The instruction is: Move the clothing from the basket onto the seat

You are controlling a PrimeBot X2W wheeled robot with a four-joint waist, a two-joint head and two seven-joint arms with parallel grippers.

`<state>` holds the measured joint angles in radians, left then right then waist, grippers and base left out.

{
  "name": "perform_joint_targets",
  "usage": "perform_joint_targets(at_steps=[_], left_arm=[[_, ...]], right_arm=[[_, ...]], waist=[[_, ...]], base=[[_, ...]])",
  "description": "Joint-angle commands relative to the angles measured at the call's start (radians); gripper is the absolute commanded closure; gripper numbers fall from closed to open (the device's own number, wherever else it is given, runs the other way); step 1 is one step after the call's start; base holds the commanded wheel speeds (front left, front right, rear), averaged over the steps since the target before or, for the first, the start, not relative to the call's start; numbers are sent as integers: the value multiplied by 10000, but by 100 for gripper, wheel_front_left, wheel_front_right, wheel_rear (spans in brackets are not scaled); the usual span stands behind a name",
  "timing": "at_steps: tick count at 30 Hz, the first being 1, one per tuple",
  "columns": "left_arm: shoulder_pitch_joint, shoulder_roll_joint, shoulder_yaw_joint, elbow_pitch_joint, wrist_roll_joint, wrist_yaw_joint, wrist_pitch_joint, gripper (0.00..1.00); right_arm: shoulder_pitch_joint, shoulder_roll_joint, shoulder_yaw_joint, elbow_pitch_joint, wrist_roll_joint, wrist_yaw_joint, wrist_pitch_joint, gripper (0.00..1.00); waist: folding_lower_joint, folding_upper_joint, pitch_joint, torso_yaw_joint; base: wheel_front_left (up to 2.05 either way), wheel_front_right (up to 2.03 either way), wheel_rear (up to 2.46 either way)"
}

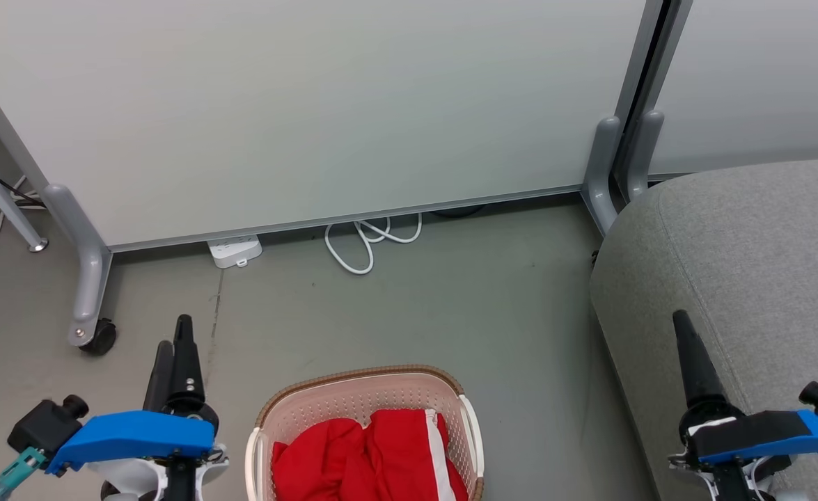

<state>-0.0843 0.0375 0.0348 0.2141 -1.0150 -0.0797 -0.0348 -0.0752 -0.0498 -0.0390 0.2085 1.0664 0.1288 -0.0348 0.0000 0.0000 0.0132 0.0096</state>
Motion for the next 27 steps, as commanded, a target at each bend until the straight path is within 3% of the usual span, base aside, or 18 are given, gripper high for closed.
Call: perform_joint_targets(at_steps=[1, 11, 27], left_arm=[[-273, 84, -112, -188, 482, 35, -111, 0], [-228, 150, -536, -59, 2483, 239, -489, 0], [-297, 445, -1320, 209, 4600, 579, -967, 0]], right_arm=[[-234, -143, 103, -207, -461, 11, -117, 0], [-110, -272, 515, -174, -2369, 14, -492, 0], [71, -280, 822, -76, -4484, 18, -974, 0]], waist=[[0, 0, -2, 5], [0, 0, -26, 60], [0, 0, -51, 138]], base=[[0, 0, 0], [0, 0, 0], [0, 0, 0]])
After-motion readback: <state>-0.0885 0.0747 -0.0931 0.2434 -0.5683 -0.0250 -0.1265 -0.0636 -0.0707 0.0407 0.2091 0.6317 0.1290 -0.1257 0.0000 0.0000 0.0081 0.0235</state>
